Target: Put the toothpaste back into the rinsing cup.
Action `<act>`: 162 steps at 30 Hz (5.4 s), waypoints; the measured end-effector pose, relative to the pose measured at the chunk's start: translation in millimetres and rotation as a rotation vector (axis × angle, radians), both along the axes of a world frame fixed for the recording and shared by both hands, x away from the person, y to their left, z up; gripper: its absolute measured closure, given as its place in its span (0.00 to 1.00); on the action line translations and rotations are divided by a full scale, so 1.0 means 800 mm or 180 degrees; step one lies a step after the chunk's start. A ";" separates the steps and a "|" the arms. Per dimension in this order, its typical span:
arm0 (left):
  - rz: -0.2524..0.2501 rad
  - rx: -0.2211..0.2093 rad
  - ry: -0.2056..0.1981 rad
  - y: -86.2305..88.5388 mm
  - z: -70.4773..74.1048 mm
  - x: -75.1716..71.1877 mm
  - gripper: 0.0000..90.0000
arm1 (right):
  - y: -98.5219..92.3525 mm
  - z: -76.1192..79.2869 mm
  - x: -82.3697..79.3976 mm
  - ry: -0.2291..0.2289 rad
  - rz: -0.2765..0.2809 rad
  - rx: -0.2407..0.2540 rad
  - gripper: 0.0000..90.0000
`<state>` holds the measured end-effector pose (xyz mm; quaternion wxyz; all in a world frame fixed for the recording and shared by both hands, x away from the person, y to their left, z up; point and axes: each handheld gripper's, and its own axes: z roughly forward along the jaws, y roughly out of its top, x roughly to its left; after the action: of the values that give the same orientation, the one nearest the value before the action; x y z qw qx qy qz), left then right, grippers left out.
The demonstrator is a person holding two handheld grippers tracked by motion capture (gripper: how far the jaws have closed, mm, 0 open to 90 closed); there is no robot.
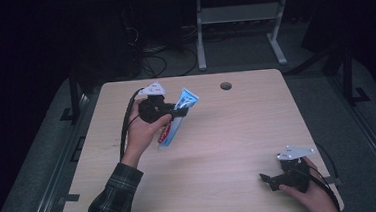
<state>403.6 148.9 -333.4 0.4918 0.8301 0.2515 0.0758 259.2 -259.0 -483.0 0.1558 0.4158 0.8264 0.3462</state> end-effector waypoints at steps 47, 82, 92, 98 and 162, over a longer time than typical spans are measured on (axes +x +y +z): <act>0.0310 -0.0169 -0.0328 0.038 0.052 0.082 0.81 | 0.000 0.000 0.000 0.0006 -0.0005 0.0011 0.01; 0.0481 -0.0154 -0.0290 0.060 0.014 0.124 0.80 | 0.000 0.000 0.000 -0.0008 0.0002 -0.0001 0.01; 0.0507 -0.0187 -0.0167 0.073 -0.016 0.119 0.80 | 0.000 0.000 0.000 0.0000 -0.0003 0.0001 0.01; 0.0484 -0.0142 -0.0147 0.074 -0.024 0.116 0.80 | 0.000 0.000 0.000 0.0000 -0.0004 -0.0001 0.01; 0.0810 0.0083 -0.0112 0.119 -0.035 0.062 0.35 | 0.000 0.000 -0.001 -0.0002 -0.0022 0.0003 0.01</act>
<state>453.2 243.9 -361.5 0.4717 0.7964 0.3451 0.1554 258.6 -259.1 -483.1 0.1571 0.4186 0.8248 0.3462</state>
